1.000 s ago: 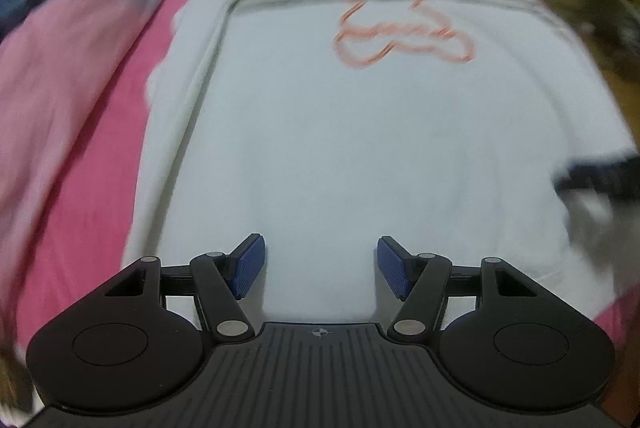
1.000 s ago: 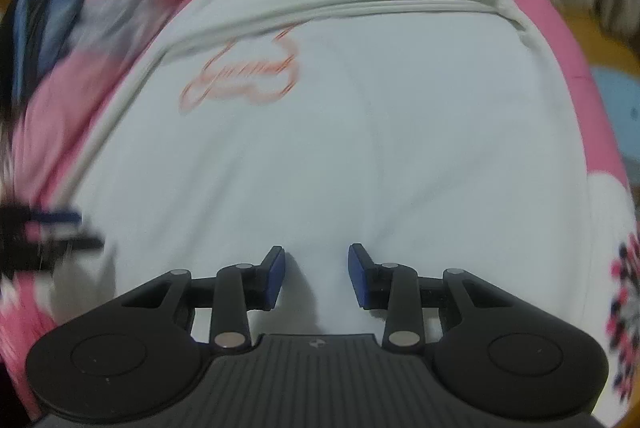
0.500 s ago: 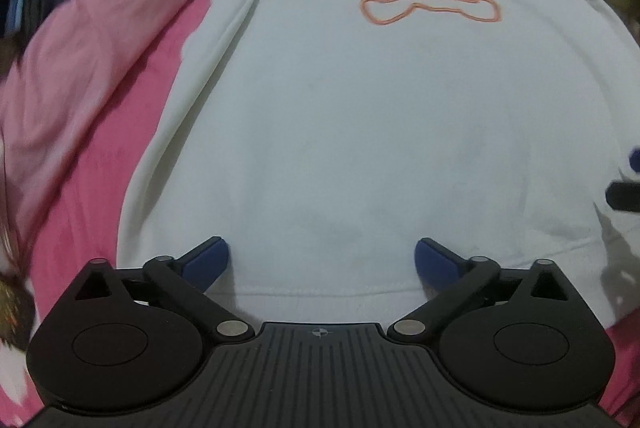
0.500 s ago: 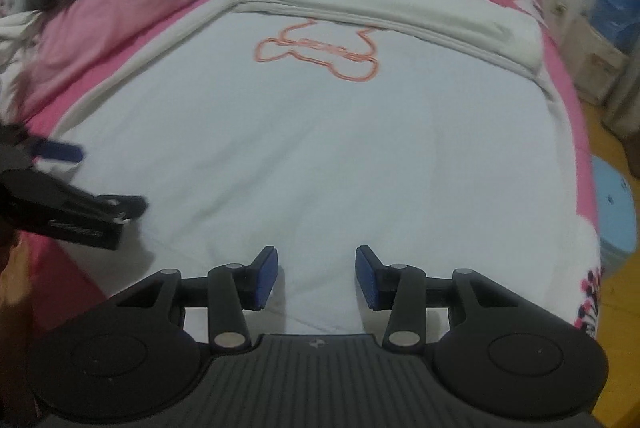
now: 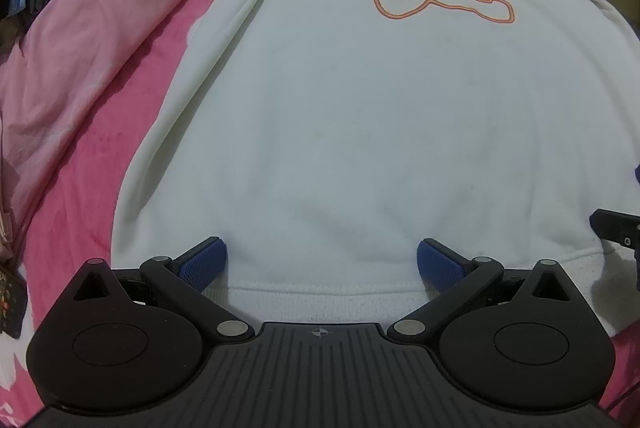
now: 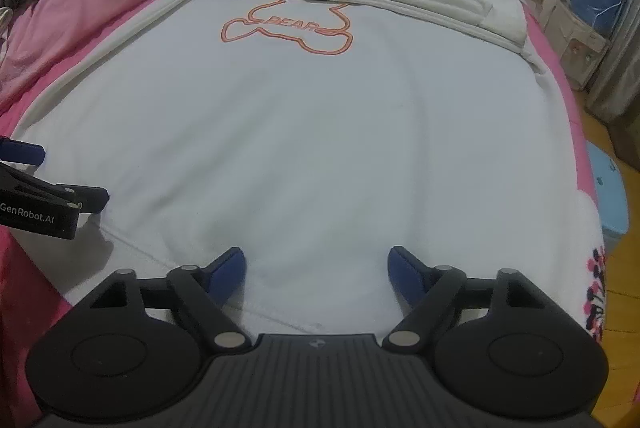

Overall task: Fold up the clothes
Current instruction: 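Bring both open tools to the ribbed hem of the white sweatshirt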

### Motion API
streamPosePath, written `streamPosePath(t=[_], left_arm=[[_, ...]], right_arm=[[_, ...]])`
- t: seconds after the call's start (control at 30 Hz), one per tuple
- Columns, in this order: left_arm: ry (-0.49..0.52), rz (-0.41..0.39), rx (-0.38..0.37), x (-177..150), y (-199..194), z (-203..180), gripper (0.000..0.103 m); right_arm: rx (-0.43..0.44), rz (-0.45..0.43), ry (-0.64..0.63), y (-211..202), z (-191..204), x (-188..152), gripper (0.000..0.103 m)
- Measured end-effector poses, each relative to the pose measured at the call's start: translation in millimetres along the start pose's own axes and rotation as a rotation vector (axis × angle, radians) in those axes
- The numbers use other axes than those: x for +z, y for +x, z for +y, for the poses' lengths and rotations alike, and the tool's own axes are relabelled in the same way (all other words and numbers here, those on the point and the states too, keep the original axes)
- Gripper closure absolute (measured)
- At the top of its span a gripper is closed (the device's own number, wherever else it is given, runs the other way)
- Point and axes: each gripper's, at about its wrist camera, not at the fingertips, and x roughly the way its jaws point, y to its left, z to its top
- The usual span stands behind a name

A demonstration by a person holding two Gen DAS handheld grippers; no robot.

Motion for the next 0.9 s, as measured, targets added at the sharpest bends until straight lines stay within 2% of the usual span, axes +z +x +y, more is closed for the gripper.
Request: streamPosePath(t=[0.13,0.27,0.9], left_arm=[[-0.001,-0.004,0.001,-0.6,-1.3,1.1,0.000],[-0.001,-0.004,0.003,-0.9,-2.1,1.6,0.000],[-0.001,-0.001,0.004,0.3,-2.5,2.2,0.000]], right_arm=[[0.012,0.015,0.032,1.0,-1.5,-1.1,0.005],[0.009,0.017,0.038,1.9,0.0,-3.5,0.001],[0.018,0.030,0.060,3.4,-3.5,-4.2,0.000]])
